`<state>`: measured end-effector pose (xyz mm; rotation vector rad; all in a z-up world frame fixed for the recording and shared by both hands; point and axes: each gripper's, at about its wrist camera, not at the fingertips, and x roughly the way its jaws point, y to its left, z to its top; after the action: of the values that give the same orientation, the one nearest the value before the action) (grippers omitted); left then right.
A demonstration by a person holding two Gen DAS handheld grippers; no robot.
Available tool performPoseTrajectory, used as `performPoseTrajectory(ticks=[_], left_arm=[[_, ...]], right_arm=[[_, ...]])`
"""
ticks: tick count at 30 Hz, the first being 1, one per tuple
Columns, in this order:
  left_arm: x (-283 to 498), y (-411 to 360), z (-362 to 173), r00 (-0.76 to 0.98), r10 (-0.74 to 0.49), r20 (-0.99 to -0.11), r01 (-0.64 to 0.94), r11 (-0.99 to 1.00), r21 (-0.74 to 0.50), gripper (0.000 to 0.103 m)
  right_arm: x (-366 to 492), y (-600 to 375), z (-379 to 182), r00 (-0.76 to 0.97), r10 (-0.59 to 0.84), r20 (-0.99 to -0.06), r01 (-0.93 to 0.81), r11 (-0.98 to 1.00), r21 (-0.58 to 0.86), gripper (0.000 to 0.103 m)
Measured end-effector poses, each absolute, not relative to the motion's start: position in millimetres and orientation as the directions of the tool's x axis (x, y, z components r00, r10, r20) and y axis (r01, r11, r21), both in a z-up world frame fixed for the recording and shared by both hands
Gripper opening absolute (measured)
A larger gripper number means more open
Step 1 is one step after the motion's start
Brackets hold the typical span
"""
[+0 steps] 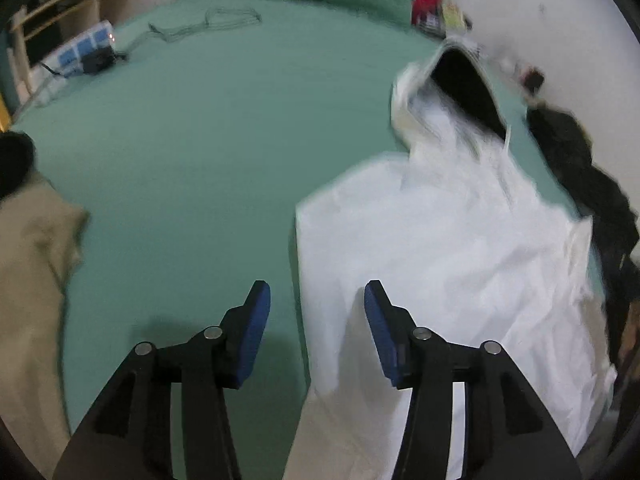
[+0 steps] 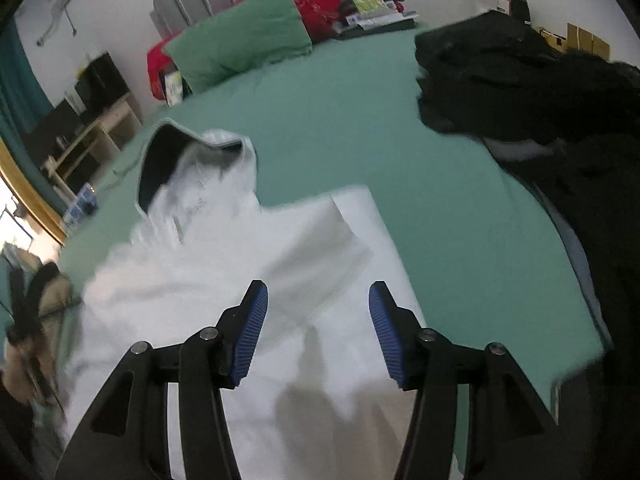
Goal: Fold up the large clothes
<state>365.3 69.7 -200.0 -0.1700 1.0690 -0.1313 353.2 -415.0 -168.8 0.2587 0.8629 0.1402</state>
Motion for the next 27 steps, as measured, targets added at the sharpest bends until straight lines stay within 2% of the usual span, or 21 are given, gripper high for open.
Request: performPoseTrajectory(ticks=[4, 5, 6, 7, 8, 9, 10, 13, 14, 16, 18, 22, 24, 26, 27], left_arm=[[369, 66, -208, 0.505, -0.160, -0.848, 0.053, 0.986, -0.155, 0.052], [371, 65, -208, 0.510, -0.158, -0.846, 0.063, 0.987, -0.147, 0.039], [370, 65, -207, 0.519, -0.160, -0.840, 0.064, 0.987, -0.148, 0.020], [372, 68, -207, 0.517, -0.152, -0.843, 0.056, 0.988, -0.144, 0.001], [373, 72, -207, 0.519, -0.152, -0.841, 0.042, 0.987, -0.153, 0.001], [374, 80, -203, 0.534, -0.156, -0.831, 0.018, 0.985, -0.173, 0.001], [374, 87, -198, 0.551, -0.158, -0.819, 0.000, 0.982, -0.190, 0.000], [374, 98, -186, 0.592, -0.159, -0.790, -0.015, 0.978, -0.209, 0.000], [375, 98, -185, 0.589, -0.169, -0.790, -0.006, 0.977, -0.213, 0.001], [377, 98, -187, 0.584, -0.173, -0.793, -0.005, 0.976, -0.217, 0.001], [383, 98, -197, 0.539, -0.182, -0.822, -0.008, 0.975, -0.222, 0.001], [386, 98, -208, 0.491, -0.195, -0.849, -0.009, 0.974, -0.229, 0.003], [383, 96, -203, 0.489, -0.167, -0.856, -0.004, 0.981, -0.194, 0.005], [380, 98, -201, 0.498, -0.130, -0.858, -0.019, 0.987, -0.161, 0.020], [378, 101, -200, 0.501, -0.123, -0.857, -0.027, 0.987, -0.158, 0.025]], right_arm=[[402, -410, -184, 0.538, 0.250, -0.805, 0.011, 0.953, 0.303, 0.053], [411, -405, -191, 0.515, 0.255, -0.818, 0.032, 0.948, 0.316, 0.053], [414, -400, -198, 0.505, 0.267, -0.821, 0.041, 0.943, 0.332, 0.052], [418, -401, -203, 0.497, 0.282, -0.820, 0.046, 0.936, 0.350, 0.033], [420, -401, -205, 0.500, 0.295, -0.814, 0.047, 0.929, 0.366, 0.003], [421, -398, -202, 0.508, 0.306, -0.805, 0.034, 0.927, 0.374, 0.002], [418, -396, -193, 0.539, 0.306, -0.784, 0.022, 0.926, 0.376, 0.002], [402, -388, -146, 0.677, 0.373, -0.634, -0.107, 0.903, 0.417, 0.002], [394, -384, -128, 0.718, 0.360, -0.596, -0.141, 0.913, 0.382, 0.002], [385, -383, -116, 0.742, 0.324, -0.586, -0.145, 0.932, 0.332, 0.002], [380, -388, -129, 0.728, 0.278, -0.626, -0.107, 0.949, 0.297, 0.003], [371, -409, -193, 0.572, 0.192, -0.798, 0.052, 0.962, 0.268, 0.003], [358, -413, -216, 0.514, 0.122, -0.849, 0.105, 0.973, 0.204, 0.014], [341, -416, -218, 0.534, 0.109, -0.838, 0.102, 0.976, 0.192, 0.035], [336, -415, -216, 0.544, 0.105, -0.832, 0.095, 0.978, 0.186, 0.042]])
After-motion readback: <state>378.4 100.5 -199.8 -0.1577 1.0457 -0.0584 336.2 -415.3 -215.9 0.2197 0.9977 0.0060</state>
